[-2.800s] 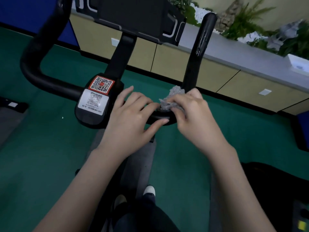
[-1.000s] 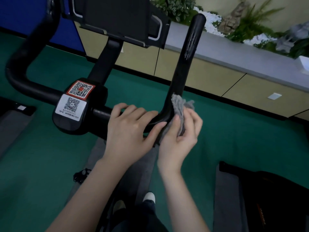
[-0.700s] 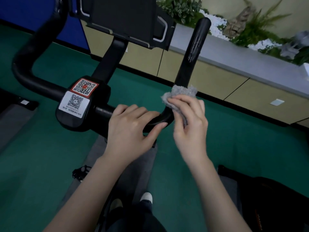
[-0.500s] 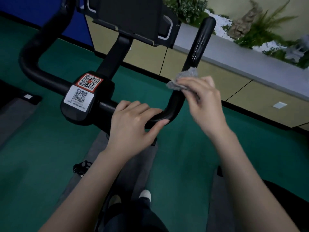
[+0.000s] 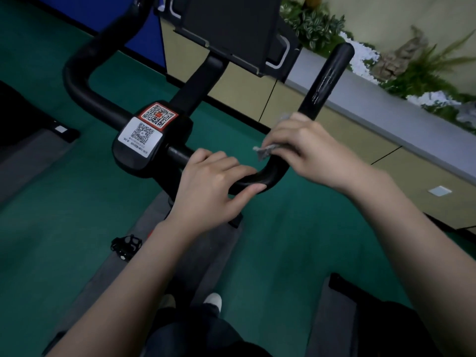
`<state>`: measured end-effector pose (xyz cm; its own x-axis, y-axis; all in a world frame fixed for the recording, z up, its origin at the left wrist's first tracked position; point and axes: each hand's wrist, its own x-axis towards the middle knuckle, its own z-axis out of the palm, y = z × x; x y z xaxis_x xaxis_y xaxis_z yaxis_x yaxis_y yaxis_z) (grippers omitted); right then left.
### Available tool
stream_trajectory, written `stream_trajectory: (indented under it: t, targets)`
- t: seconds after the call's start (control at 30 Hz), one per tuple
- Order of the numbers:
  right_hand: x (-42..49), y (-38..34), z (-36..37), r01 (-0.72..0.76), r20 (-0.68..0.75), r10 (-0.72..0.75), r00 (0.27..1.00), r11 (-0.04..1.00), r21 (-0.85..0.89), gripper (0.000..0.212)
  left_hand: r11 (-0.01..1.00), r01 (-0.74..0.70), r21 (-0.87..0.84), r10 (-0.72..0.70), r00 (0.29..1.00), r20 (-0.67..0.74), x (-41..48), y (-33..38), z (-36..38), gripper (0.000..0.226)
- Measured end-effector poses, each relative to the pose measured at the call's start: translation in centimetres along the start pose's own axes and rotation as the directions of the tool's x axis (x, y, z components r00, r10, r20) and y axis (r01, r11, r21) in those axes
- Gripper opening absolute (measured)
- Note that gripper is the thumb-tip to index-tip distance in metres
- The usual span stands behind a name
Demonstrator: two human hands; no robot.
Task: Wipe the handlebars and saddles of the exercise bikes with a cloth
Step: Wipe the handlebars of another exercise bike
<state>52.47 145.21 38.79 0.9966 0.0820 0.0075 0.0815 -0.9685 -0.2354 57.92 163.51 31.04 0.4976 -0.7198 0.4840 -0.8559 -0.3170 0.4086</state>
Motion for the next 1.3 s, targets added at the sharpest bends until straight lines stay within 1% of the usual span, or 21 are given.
stream_trajectory:
  t: [0.07,0.1,0.23,0.33,0.43,0.5,0.57,0.63,0.67,0.73,0.8,0.87,0.93,1.0,1.07,1.23,1.3]
  targets:
    - [-0.2,-0.1,0.0,0.028,0.025,-0.028,0.999,0.999,0.028,0.015,1.000,0.003,0.004,-0.003,1.000,-0.008,0.0,0.1,0.0,0.036]
    - [-0.2,0.2,-0.1,0.020,0.012,-0.020,1.000,0.999,0.034,0.016,1.000,0.004,0.003,-0.004,1.000,-0.011,0.0,0.1,0.0,0.035]
    - [-0.8,0.7,0.4,-0.089,-0.132,0.098,0.986,0.993,0.072,0.023,1.000,0.004,0.003,-0.004,1.000,-0.021,-0.1,0.1,0.0,0.035]
    - [-1.6,0.1,1.6,-0.183,-0.278,0.219,0.936,0.972,0.149,0.022,1.000,0.006,0.008,-0.006,1.000,-0.023,-0.1,0.1,0.1,0.035]
    - [-1.9,-0.4,2.9,-0.254,-0.395,0.290,0.871,0.957,0.143,0.021,1.000,0.003,-0.001,-0.004,1.000,-0.031,-0.2,-0.1,0.2,0.036]
    - [-1.9,-1.0,3.4,-0.297,-0.441,0.323,0.837,0.946,0.130,0.021,1.000,-0.004,-0.004,0.004,0.999,-0.043,-0.2,-0.2,0.4,0.036]
    - [-1.7,-1.4,3.4,-0.318,-0.442,0.337,0.831,0.941,0.118,0.021,1.000,-0.008,-0.003,0.008,0.998,-0.057,-0.2,-0.2,0.4,0.036]
    - [-1.3,-1.6,2.4,-0.309,-0.381,0.314,0.870,0.948,0.075,0.021,1.000,-0.008,0.003,0.008,0.997,-0.072,-0.2,-0.3,0.5,0.035]
    - [-1.0,-1.7,1.8,-0.290,-0.321,0.287,0.903,0.956,0.038,0.020,1.000,-0.008,0.003,0.008,0.997,-0.079,-0.3,-0.3,0.5,0.035]
    - [-0.1,-2.0,0.5,-0.216,-0.143,0.208,0.968,0.975,-0.043,0.019,1.000,-0.007,-0.008,0.006,0.996,-0.092,-0.2,-0.3,0.5,0.035]
    - [1.1,-2.3,-0.6,-0.138,0.064,0.144,0.988,0.986,-0.091,0.018,1.000,-0.013,-0.013,0.011,0.994,-0.107,-0.2,-0.3,0.5,0.035]
    - [2.6,-2.3,-1.5,-0.115,0.242,0.139,0.960,0.987,-0.111,0.018,1.000,-0.020,-0.021,0.017,0.993,-0.116,-0.2,-0.4,0.6,0.036]
    - [4.4,-1.9,-2.0,-0.129,0.345,0.184,0.921,0.976,-0.175,0.019,0.999,-0.023,-0.025,0.020,0.993,-0.114,-0.3,-0.5,0.7,0.036]
    - [5.8,-1.4,-2.2,-0.172,0.371,0.257,0.892,0.954,-0.247,0.020,0.999,-0.027,-0.026,0.024,0.994,-0.110,-0.3,-0.6,0.7,0.037]
    - [6.6,-1.3,-2.1,-0.215,0.386,0.306,0.870,0.941,-0.262,0.020,0.999,-0.031,-0.037,0.027,0.994,-0.110,-0.4,-0.7,0.7,0.037]
    - [7.0,-2.4,-1.4,-0.227,0.553,0.312,0.773,0.949,-0.219,0.014,0.999,-0.025,-0.046,0.019,0.992,-0.127,-0.3,-0.7,0.8,0.036]
    - [7.3,-2.2,-1.4,-0.211,0.548,0.331,0.768,0.939,-0.270,0.013,0.999,-0.015,-0.052,0.009,0.993,-0.121,-0.2,-0.7,0.8,0.037]
